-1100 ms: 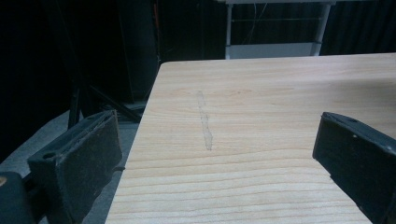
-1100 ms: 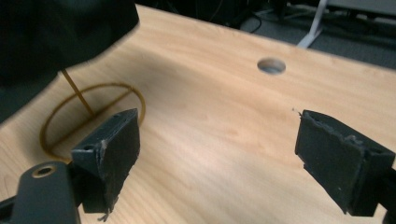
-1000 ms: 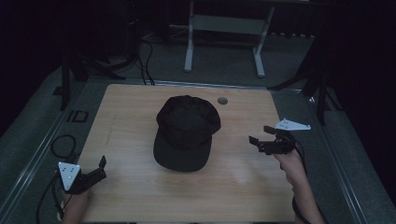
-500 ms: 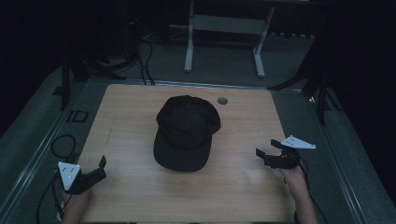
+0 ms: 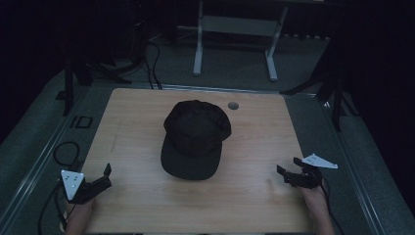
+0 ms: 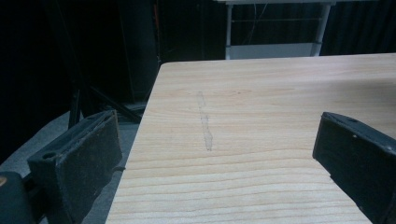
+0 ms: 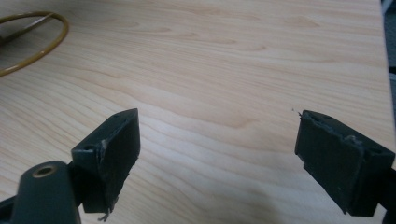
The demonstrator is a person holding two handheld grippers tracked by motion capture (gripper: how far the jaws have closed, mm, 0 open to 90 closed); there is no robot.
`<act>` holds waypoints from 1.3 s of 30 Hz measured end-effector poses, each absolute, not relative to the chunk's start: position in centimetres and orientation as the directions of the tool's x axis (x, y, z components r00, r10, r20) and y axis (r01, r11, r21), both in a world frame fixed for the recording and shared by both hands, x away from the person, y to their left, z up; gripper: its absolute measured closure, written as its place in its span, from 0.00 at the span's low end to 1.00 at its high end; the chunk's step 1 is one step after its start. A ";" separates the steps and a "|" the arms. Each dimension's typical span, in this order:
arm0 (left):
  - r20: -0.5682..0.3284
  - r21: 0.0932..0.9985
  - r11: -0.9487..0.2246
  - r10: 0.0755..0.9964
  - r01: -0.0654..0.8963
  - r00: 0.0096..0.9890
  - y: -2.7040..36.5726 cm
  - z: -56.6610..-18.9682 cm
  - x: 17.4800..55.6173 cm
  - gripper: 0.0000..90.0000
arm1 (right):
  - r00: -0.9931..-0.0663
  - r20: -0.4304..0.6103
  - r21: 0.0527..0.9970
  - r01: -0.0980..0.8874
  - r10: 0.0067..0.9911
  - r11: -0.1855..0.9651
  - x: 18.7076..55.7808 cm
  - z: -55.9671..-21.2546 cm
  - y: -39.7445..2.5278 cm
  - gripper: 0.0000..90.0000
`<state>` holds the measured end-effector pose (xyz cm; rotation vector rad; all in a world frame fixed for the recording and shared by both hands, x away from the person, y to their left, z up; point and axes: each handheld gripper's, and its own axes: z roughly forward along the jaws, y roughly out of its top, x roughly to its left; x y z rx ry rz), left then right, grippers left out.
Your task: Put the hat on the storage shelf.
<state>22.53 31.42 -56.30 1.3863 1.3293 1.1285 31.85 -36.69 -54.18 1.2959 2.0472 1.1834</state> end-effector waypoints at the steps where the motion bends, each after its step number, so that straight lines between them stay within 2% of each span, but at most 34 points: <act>1: 0.034 0.980 -0.036 0.999 0.196 0.013 31.4 -56.3 22.5 0.02 | -0.451 0.071 0.848 0.498 0.890 0.184 31.7 -54.2 -36.9 0.15; 12: 0.030 0.981 -0.033 0.999 0.193 0.016 31.4 -56.3 22.5 0.02 | -0.259 0.076 0.905 0.424 0.963 0.043 30.2 -54.3 -39.8 0.16; 23: 0.030 0.980 -0.033 0.999 0.195 0.018 31.5 -56.3 22.5 0.02 | -0.236 0.016 0.930 0.361 0.972 0.073 29.6 -54.8 -40.3 0.16; 32: 0.027 0.980 -0.030 0.999 0.196 0.017 31.5 -56.3 22.5 0.02 | -0.152 -0.009 0.934 0.352 0.988 0.063 29.3 -55.1 -40.7 0.16; 39: 0.026 0.980 -0.029 1.000 0.197 0.017 31.5 -56.3 22.5 0.02 | -0.174 -0.001 0.928 0.366 0.985 0.065 29.5 -55.2 -40.6 0.16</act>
